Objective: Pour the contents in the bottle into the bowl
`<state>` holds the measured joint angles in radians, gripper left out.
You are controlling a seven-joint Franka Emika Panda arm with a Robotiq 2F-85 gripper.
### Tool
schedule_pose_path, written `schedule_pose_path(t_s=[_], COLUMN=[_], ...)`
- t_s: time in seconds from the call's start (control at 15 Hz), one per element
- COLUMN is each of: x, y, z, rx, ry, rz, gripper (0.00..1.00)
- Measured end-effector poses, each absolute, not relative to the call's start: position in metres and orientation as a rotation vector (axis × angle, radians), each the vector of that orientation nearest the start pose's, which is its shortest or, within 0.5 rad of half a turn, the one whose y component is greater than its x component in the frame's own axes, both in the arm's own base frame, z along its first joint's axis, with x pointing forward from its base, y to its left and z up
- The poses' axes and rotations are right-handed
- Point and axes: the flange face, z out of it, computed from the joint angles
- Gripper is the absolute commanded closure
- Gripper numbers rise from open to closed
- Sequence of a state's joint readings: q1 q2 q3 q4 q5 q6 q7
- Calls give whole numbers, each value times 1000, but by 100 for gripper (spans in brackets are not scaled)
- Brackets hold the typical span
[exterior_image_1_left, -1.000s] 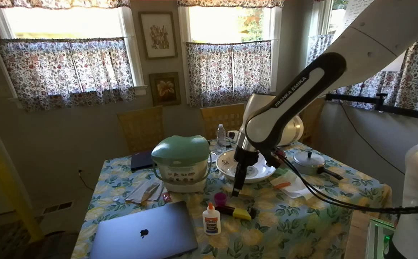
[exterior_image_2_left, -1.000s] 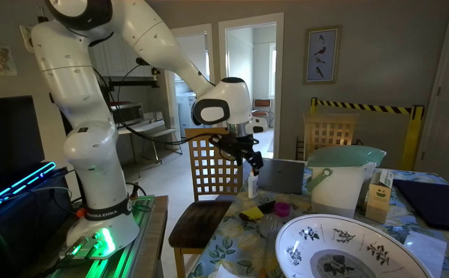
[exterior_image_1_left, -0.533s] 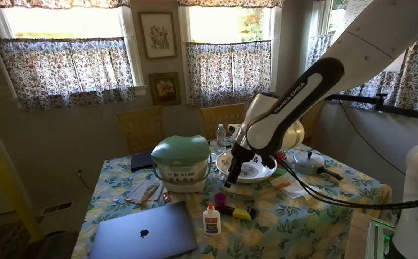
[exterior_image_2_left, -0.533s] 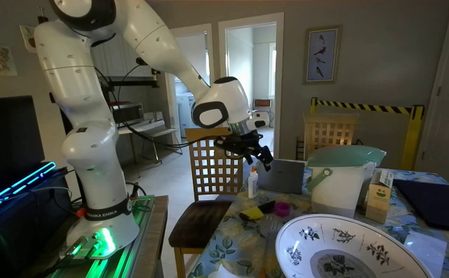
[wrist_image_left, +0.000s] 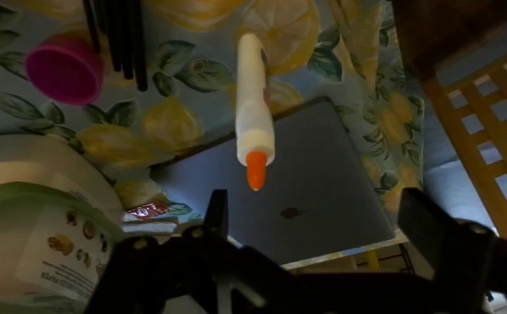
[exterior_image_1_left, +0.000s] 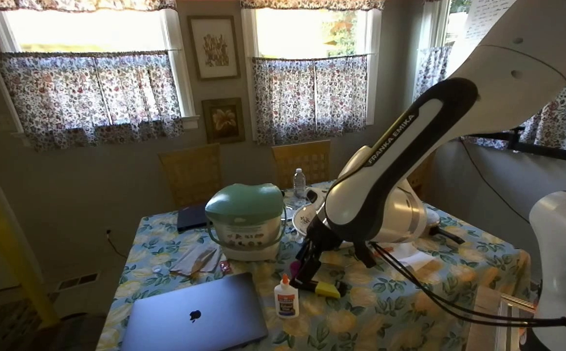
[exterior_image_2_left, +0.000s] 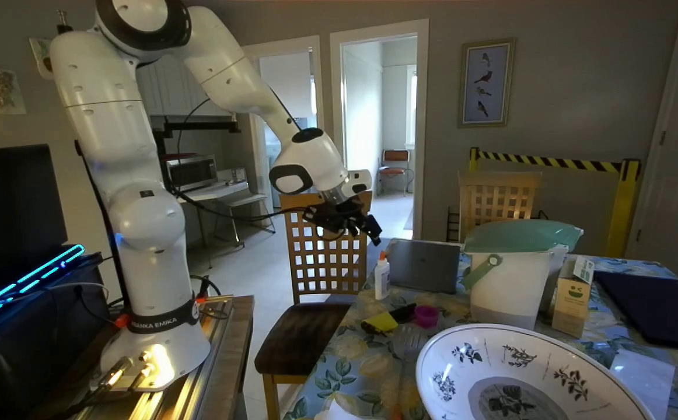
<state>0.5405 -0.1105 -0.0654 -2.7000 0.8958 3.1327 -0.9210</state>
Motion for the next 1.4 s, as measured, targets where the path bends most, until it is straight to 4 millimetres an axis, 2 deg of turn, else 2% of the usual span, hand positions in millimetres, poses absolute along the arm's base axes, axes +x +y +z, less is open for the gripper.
schedule_pose_path(t_s=[0.13,0.53,1.0,1.2,1.4], x=[398,385,376,374,380], y=[132,104,95,83,70], z=[303,283,283,278,280], rx=[-2811,-2860,-2822,-2822,-2823], ry=[-732,-822,-961,-982,-977], rz=[-776,-754,-785,-788,-821], gripper=[0,0,0,0,0])
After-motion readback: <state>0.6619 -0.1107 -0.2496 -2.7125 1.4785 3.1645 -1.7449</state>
